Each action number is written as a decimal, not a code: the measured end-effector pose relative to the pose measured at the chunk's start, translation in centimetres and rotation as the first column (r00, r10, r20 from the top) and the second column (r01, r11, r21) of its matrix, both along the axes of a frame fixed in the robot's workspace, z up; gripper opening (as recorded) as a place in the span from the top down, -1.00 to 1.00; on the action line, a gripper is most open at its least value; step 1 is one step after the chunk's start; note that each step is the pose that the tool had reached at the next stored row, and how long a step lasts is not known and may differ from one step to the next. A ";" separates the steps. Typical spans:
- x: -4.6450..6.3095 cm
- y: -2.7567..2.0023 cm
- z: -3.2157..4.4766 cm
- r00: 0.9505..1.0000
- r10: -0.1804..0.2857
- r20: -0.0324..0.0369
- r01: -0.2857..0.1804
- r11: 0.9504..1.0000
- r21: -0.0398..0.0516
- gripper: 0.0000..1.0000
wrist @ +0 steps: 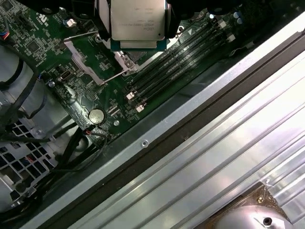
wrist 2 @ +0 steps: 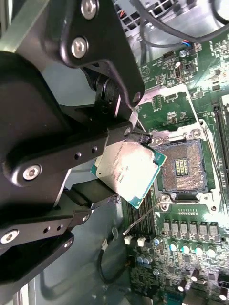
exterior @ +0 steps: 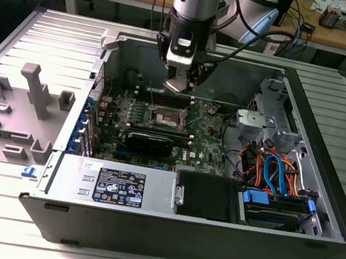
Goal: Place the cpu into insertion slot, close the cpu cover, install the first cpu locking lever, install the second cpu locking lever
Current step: 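Place the cpu into insertion slot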
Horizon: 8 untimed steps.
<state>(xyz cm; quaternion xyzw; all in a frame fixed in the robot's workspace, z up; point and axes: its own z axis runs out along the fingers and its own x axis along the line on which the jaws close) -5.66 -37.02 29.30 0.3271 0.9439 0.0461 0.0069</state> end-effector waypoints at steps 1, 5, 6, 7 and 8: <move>0.0 0.00 -0.01 1.000 -0.008 0.000 0.008 1.000 0.000 -0.09; 0.0 0.00 -0.02 1.000 -0.010 0.000 0.010 1.000 0.000 -0.09; 0.0 0.00 -0.02 1.000 -0.010 0.000 0.010 1.000 0.000 -0.09; 0.0 0.00 -0.01 1.000 -0.010 0.000 0.010 1.000 0.000 -0.09; 0.0 0.00 0.00 1.000 -0.010 0.000 0.010 1.000 0.000 -0.09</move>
